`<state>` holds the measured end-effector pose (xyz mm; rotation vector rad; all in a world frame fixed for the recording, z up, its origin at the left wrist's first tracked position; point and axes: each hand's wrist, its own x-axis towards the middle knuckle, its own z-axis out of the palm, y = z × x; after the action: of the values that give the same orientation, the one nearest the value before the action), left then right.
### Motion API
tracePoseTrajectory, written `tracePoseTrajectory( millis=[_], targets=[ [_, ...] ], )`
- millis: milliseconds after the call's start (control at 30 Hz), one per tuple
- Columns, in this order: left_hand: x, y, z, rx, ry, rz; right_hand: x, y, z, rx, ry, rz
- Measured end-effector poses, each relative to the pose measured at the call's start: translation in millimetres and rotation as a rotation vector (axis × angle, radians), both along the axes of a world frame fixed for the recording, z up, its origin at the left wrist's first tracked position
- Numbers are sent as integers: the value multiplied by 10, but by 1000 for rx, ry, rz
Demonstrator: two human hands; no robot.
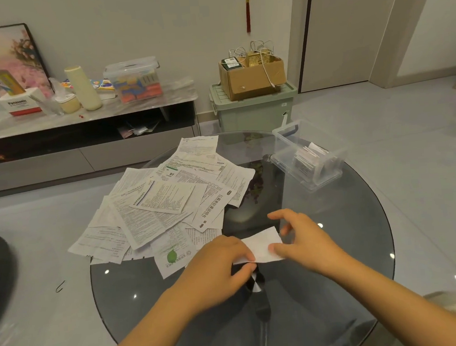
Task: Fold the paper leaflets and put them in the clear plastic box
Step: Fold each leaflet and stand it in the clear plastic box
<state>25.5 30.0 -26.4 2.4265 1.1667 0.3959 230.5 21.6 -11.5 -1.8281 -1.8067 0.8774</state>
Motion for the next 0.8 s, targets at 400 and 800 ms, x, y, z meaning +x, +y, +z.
tracePoseTrajectory(
  millis=[400,800],
  targets=[
    [48,90,-32,-85,-113,184,-25,-9,15,-9,-68,76],
    [128,72,-108,129,-6,122,-64,-62,-38,-8,-155,14]
  ],
)
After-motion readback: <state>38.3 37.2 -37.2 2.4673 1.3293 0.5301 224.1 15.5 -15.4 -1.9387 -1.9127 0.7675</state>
